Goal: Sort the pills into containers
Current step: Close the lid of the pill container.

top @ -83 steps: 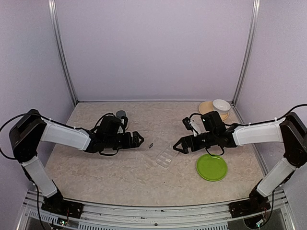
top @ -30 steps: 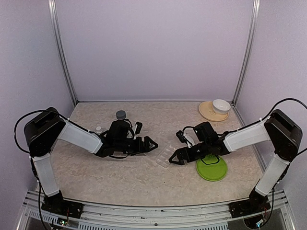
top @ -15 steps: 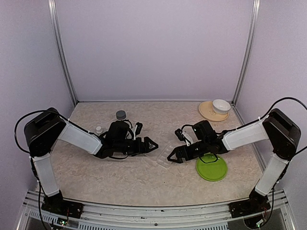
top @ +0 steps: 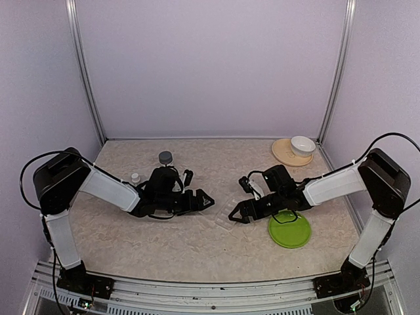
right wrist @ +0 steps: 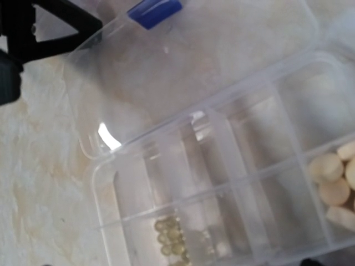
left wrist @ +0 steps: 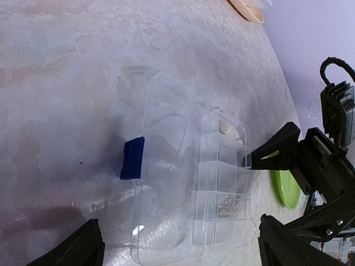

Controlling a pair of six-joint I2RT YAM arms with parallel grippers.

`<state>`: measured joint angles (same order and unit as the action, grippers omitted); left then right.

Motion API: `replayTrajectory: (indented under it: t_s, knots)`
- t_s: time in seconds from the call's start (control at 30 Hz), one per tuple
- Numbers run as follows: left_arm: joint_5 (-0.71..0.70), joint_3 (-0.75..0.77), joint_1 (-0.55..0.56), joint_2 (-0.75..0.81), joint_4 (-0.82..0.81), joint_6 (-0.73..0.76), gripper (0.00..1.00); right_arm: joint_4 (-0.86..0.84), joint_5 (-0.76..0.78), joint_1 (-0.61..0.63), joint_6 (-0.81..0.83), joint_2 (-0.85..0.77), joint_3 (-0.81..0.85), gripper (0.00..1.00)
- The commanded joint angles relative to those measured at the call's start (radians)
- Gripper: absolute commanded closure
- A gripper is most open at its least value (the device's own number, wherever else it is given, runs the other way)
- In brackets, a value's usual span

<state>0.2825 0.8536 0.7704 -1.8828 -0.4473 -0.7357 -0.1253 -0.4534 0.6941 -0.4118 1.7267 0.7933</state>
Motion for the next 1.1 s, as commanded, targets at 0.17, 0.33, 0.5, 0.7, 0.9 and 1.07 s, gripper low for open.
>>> replayTrajectory:
  t_s: [0.17, 0.33, 0.5, 0.7, 0.9, 1.07]
  knots:
    - [0.087, 0.022, 0.007, -0.051, -0.072, -0.016, 0.07, -0.011, -0.007, 0.012, 0.004, 0.022, 0.029, 0.05]
    - [0.11, 0.02, 0.01, -0.053, -0.099, -0.016, 0.09, -0.01, -0.005, 0.012, 0.007, 0.025, 0.03, 0.04]
    - [0.124, 0.01, 0.013, -0.042, -0.14, -0.017, 0.09, -0.009, -0.008, 0.012, 0.006, 0.028, 0.036, 0.04]
    - [0.13, -0.002, 0.015, -0.021, -0.166, -0.009, 0.1, 0.004, -0.005, 0.012, 0.014, 0.027, 0.048, 0.05]
    - [0.142, -0.005, 0.02, -0.018, -0.174, 0.001, 0.12, 0.003, -0.004, 0.012, 0.016, 0.028, 0.053, 0.05]
    - [0.143, -0.009, 0.03, -0.006, -0.185, 0.017, 0.14, 0.004, -0.004, 0.012, 0.016, 0.027, 0.056, 0.04]
